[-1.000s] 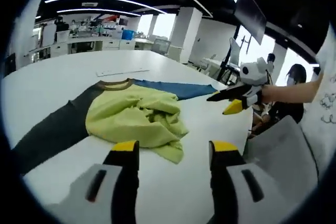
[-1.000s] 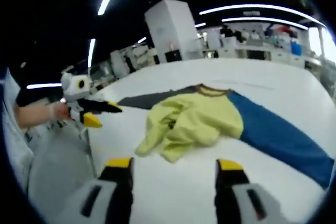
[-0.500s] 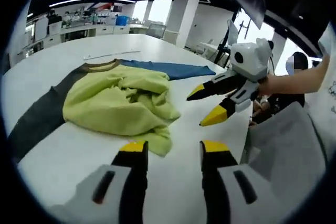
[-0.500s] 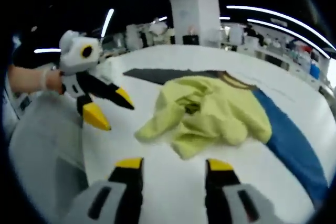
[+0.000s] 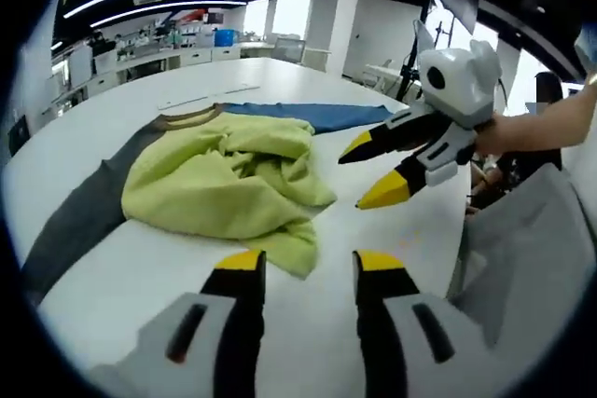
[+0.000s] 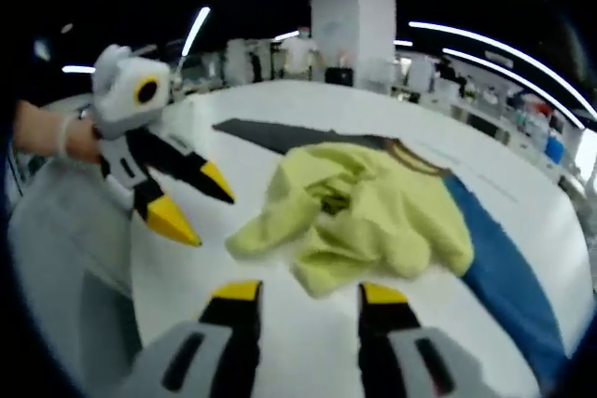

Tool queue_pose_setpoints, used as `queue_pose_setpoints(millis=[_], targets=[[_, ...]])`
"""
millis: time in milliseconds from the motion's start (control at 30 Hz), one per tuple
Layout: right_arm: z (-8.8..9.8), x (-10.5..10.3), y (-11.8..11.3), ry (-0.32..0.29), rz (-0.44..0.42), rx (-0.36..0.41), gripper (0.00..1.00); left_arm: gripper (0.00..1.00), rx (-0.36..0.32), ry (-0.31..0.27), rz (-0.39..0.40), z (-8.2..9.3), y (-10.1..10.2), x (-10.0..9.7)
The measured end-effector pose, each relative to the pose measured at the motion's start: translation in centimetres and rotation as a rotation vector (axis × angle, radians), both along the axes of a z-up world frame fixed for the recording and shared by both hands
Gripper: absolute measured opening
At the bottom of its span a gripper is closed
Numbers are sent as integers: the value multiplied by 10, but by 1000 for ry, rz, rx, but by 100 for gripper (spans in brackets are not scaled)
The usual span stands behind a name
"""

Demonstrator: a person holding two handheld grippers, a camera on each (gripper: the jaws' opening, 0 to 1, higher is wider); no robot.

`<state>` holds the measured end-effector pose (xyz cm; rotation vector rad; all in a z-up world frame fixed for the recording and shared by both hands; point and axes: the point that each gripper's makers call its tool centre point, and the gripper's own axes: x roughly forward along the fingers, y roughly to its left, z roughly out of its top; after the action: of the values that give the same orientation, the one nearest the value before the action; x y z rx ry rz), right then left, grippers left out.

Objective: Fold the garment on the visible template until the final outline fits inside the template.

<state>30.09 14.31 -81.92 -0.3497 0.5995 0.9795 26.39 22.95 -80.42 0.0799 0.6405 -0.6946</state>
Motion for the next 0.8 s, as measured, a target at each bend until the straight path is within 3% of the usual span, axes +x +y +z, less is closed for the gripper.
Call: queue_pose_setpoints(millis=[233,667,733,800], targets=[[-4,1,3,-43,10,-45,32,32,65,-30,13,-8,0,9],[-21,13,15,-128,34,-153,14,23,94,-24,11,-21,-13,14],[-22,12,15,-150,51,-177,10,22,131,-32,-8,-25,-14,13],[-27,12,17,-142,53,-174,9,21,129,-26,-9,-27,-15,12]])
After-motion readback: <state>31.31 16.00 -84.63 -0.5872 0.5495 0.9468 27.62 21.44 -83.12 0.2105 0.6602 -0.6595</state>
